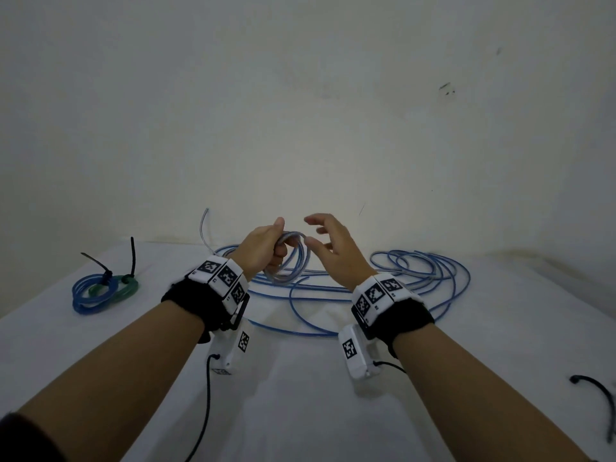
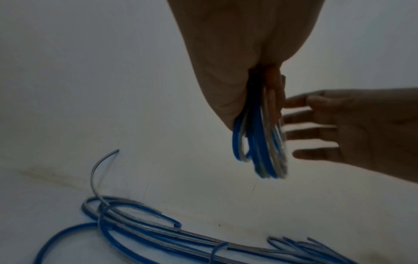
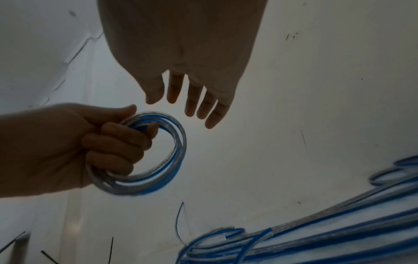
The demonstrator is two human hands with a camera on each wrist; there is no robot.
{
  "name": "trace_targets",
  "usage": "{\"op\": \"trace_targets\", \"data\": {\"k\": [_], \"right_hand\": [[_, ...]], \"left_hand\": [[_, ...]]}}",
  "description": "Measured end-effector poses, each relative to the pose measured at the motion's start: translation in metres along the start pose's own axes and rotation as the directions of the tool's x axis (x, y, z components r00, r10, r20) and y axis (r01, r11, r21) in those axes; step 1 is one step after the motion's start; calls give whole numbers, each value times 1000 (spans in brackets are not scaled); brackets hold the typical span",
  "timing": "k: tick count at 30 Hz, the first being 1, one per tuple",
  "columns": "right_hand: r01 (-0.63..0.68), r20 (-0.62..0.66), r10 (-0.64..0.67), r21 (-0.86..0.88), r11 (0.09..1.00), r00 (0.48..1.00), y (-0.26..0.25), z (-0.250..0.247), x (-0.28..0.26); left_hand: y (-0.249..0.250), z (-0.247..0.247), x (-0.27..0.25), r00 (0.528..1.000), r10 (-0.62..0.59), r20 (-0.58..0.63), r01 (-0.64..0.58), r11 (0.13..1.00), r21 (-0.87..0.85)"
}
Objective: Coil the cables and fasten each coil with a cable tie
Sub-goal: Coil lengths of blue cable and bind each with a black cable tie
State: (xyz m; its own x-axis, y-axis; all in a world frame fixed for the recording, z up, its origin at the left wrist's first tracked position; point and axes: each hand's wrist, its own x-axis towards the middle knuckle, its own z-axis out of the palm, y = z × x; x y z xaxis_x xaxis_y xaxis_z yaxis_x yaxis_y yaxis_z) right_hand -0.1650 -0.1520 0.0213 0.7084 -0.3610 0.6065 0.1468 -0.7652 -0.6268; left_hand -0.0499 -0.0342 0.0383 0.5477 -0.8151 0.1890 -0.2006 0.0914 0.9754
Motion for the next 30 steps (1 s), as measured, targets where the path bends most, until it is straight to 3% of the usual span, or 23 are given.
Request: {"op": "trace_targets", "data": {"k": [3, 6, 14, 19, 23, 30], "right_hand": [[-18, 85, 9, 98, 995, 996, -4, -6, -2], [-29, 87, 16, 151, 988, 996, -4, -7, -6], [-63, 98, 45, 188, 980, 994, -2, -6, -11], [-101, -23, 109, 218, 971, 994, 3, -13, -9], [-107, -103, 129, 196, 975, 986, 7, -24, -12], [-113, -198, 151, 192, 975, 968, 11, -54, -26]], "left_hand": [[-1, 11, 1, 998, 5, -63, 2, 993, 116], [-2, 19, 2, 992, 8, -123, 14, 984, 177], [-1, 32, 5, 996, -15, -86, 30, 983, 178], [4, 39, 2, 996, 36, 82, -42, 996, 81], [3, 41, 3, 980, 111, 164, -138, 976, 170], [8, 64, 6, 948, 132, 291, -221, 928, 300]]}}
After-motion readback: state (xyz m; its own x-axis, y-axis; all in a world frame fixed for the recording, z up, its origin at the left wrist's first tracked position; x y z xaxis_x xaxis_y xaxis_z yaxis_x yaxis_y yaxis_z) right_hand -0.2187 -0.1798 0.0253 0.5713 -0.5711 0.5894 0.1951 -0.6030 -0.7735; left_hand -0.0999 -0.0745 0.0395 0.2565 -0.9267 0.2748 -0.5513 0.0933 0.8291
